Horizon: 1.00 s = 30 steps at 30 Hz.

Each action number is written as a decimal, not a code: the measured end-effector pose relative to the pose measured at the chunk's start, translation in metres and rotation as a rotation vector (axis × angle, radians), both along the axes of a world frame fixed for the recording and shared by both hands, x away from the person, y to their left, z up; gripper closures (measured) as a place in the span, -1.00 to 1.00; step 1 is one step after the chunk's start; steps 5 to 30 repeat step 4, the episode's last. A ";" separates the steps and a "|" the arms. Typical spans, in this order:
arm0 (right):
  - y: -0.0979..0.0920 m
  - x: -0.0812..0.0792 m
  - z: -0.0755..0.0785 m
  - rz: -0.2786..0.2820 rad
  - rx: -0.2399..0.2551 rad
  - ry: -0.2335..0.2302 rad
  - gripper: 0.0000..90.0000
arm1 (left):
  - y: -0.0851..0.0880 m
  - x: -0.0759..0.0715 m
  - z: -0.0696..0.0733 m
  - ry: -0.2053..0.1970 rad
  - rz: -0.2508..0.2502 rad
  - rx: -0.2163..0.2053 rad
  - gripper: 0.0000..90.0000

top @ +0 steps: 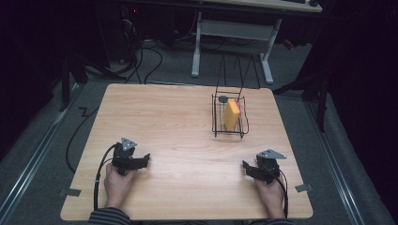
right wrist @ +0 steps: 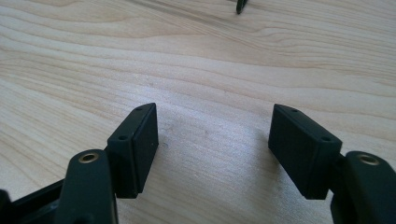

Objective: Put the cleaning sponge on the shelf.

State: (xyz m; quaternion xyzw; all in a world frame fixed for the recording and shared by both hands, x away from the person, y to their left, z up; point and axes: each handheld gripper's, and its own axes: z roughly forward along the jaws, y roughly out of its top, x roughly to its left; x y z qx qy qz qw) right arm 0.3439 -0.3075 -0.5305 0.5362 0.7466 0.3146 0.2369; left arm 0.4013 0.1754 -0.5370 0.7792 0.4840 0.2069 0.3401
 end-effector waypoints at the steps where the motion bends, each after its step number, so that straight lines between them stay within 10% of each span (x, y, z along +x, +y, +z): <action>1: 0.000 0.000 0.000 0.000 0.000 0.000 -0.25 | 0.000 0.000 0.000 0.000 0.001 -0.001 -0.61; 30: 0.000 0.000 0.000 0.000 0.000 0.000 -0.25 | 0.000 0.000 0.000 0.000 0.000 0.000 -0.61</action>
